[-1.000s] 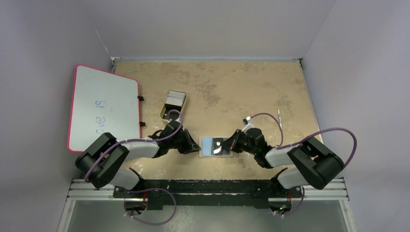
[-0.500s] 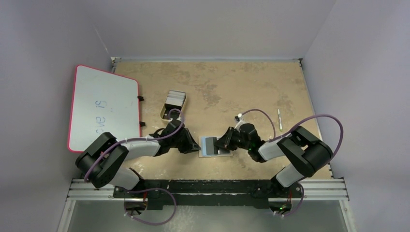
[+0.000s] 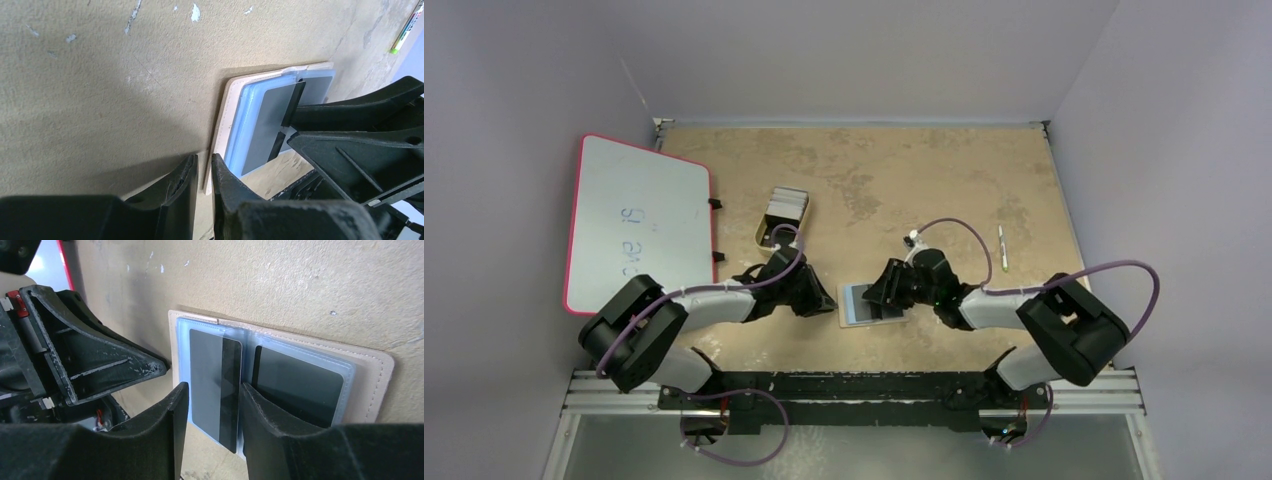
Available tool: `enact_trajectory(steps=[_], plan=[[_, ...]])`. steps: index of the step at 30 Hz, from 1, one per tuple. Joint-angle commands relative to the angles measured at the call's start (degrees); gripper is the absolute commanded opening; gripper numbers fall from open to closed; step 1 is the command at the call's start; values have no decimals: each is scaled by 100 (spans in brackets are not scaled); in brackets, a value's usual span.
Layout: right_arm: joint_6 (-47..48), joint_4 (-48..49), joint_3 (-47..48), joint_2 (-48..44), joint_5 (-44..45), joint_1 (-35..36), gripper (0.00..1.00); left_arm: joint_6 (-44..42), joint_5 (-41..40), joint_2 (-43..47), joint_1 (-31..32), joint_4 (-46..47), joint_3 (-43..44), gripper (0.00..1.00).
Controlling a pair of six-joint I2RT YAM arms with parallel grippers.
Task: Put the credit cards into the card holder
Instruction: Insert the credit card into the card holder.
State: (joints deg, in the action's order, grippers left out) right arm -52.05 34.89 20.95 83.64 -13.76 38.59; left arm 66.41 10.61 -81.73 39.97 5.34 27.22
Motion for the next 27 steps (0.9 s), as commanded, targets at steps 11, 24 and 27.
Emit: enact_trajectory(steps=[11, 24, 27], plan=[[235, -656, 590, -11, 215, 234, 32, -246, -274, -225, 18, 85, 134, 11], [4, -1096, 706, -22, 579, 325, 40, -340, -379, -269, 10, -175, 373, 7], [328, -1840, 968, -271, 900, 325, 44, -513, -571, -160, 3, -643, 611, 8]])
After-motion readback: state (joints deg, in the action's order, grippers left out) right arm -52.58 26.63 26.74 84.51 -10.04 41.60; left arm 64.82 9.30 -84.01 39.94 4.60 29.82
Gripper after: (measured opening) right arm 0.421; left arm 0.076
